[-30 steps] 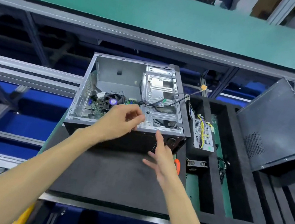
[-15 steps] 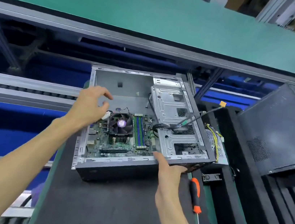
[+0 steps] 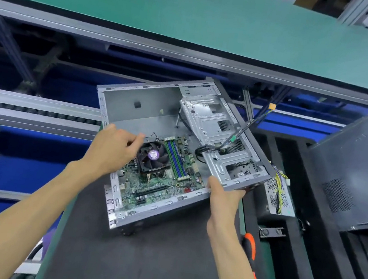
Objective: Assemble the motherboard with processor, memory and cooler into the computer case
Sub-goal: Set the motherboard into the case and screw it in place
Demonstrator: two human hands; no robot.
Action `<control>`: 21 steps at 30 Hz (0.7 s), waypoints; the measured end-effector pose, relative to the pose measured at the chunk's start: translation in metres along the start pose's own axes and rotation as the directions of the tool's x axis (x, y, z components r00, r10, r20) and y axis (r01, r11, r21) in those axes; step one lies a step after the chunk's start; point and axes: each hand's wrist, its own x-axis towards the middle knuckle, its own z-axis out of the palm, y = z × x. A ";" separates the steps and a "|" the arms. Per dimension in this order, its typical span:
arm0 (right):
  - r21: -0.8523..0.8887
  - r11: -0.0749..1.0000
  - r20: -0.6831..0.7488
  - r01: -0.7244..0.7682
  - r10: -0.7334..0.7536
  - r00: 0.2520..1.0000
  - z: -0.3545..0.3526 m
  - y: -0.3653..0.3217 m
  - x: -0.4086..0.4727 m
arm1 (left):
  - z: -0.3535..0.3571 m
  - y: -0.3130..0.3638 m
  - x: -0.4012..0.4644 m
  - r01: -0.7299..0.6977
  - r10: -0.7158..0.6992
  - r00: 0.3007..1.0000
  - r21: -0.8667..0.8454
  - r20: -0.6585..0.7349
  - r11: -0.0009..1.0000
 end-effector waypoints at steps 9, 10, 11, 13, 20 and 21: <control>-0.029 0.995 0.055 0.091 -0.090 0.994 0.005 -0.027 0.044 | 0.014 0.035 -0.019 0.150 -0.135 0.982 0.104 -0.133 0.983; -0.036 0.994 0.060 0.100 -0.097 0.993 0.005 -0.030 0.048 | 0.016 0.041 -0.021 0.168 -0.151 0.978 0.117 -0.142 0.979; -0.040 0.994 0.066 0.106 -0.103 0.993 0.005 -0.034 0.053 | 0.018 0.046 -0.023 0.183 -0.164 0.975 0.130 -0.149 0.974; -0.041 0.992 0.093 0.119 -0.115 0.989 0.005 -0.041 0.062 | 0.022 0.055 -0.027 0.205 -0.181 0.972 0.163 -0.151 0.965; -0.076 0.986 0.214 0.146 -0.127 0.969 0.008 -0.065 0.097 | 0.036 0.091 -0.038 0.284 -0.273 0.959 0.220 -0.079 0.933; -0.084 0.985 0.235 0.148 -0.124 0.964 0.009 -0.069 0.103 | 0.038 0.097 -0.039 0.286 -0.281 0.958 0.225 -0.056 0.931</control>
